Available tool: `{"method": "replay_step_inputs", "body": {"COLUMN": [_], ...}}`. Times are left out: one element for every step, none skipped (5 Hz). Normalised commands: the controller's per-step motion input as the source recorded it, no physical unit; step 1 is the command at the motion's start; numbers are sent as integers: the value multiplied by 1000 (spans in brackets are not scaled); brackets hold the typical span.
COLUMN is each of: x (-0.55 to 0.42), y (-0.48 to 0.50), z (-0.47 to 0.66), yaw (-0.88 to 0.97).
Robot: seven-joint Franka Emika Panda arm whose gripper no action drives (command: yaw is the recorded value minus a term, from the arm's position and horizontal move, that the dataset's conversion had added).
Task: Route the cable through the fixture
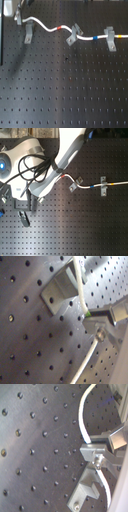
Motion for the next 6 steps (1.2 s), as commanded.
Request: {"method": "replay_step_inputs", "body": {"x": [-203,-7,21,-103,-249,-13], "y": [306,412,240,72,65,13], "z": [353,212,41,-1,-312,-95], "yaw": [294,191,180,206,371,206]}}
